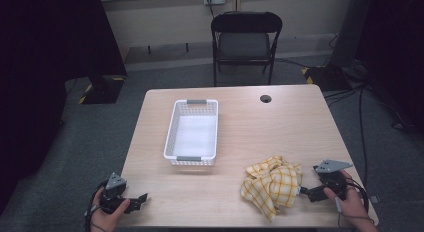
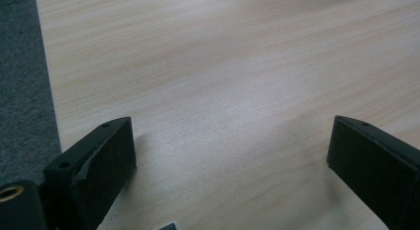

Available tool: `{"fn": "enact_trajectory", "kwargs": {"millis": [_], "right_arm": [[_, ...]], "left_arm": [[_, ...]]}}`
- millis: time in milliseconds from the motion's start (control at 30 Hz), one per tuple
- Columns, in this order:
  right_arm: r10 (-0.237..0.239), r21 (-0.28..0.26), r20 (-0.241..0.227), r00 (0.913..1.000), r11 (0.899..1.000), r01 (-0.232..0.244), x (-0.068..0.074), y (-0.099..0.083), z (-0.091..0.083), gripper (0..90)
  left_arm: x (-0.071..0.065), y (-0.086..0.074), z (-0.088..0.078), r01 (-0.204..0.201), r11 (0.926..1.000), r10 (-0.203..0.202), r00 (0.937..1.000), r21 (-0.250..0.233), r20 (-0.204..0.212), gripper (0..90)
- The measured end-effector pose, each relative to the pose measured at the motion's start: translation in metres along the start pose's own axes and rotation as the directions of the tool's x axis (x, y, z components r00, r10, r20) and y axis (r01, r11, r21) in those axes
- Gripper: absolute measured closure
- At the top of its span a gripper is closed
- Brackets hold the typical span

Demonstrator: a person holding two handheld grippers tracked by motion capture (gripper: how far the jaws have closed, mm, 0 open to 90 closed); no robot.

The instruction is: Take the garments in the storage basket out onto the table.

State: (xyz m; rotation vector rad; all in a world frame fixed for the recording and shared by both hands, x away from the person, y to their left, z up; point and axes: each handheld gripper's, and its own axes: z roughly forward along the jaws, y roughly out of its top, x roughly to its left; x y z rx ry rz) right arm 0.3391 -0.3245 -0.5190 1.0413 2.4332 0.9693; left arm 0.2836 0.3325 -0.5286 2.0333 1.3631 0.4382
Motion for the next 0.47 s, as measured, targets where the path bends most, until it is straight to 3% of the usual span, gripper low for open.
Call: {"fn": "enact_trajectory", "kwargs": {"millis": [133, 333, 467], "right_arm": [[0.000, 0.000, 0.000, 1.0000, 1.000, 0.000, 0.000, 0.000, 0.000, 0.0], [0.000, 0.000, 0.000, 1.0000, 1.000, 0.000, 0.000, 0.000, 0.000, 0.0], [0.000, 0.000, 0.000, 1.0000, 1.000, 0.000, 0.000, 0.000, 0.000, 0.0]], "left_arm": [[0.001, -0.004, 0.001, -0.029, 0.9995, 0.029, 0.9991, -0.010, -0.033, 3.0], [0.003, -0.014, 0.003, -0.044, 0.9939, 0.042, 0.9987, -0.101, -0.027, 0.0], [0.003, -0.015, 0.004, -0.044, 0.9929, 0.041, 0.9988, -0.111, -0.027, 0.0]]}}
